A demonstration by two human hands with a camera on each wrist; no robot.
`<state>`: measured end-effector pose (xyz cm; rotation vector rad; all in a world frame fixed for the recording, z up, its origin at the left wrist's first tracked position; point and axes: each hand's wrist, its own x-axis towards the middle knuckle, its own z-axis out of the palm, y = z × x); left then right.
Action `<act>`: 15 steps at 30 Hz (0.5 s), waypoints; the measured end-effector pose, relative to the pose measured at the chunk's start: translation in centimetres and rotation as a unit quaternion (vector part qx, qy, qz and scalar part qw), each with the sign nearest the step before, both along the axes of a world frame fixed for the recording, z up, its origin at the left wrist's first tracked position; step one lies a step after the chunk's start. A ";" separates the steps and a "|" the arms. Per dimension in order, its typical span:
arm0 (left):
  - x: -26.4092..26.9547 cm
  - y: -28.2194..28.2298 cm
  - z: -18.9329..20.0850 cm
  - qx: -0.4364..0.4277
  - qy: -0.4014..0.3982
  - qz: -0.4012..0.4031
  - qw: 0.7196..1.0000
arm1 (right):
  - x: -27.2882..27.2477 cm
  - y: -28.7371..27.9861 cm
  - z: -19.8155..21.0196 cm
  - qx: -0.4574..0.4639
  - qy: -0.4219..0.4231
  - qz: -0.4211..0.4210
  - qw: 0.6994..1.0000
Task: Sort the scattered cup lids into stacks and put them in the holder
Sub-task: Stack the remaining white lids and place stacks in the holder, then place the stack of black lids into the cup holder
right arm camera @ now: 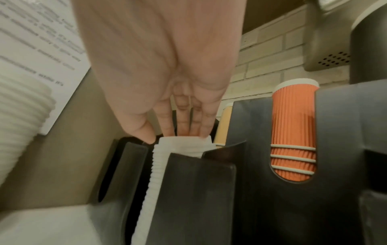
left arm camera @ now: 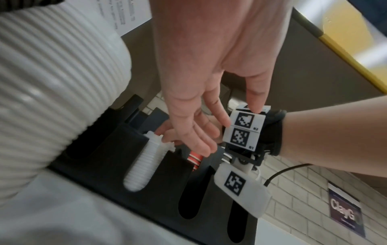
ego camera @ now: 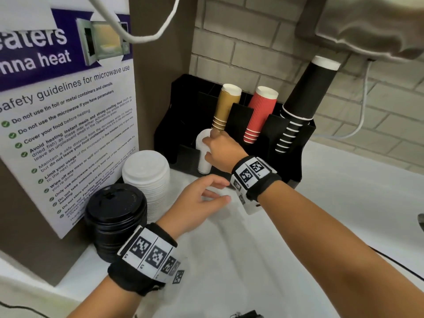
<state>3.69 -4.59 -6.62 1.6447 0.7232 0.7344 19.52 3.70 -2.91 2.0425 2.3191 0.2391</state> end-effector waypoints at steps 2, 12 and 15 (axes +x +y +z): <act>-0.1 -0.3 1.8 0.031 0.010 -0.041 0.999 | 0.6 -0.1 0.5 -0.016 0.070 -0.006 0.997; -2.0 -1.6 12.4 0.263 0.188 -0.188 0.928 | 0.7 -6.2 2.3 -0.014 0.363 0.022 0.931; -4.3 -1.6 12.9 0.321 0.333 -0.127 0.877 | -1.4 -8.2 0.6 -0.159 0.301 0.067 0.938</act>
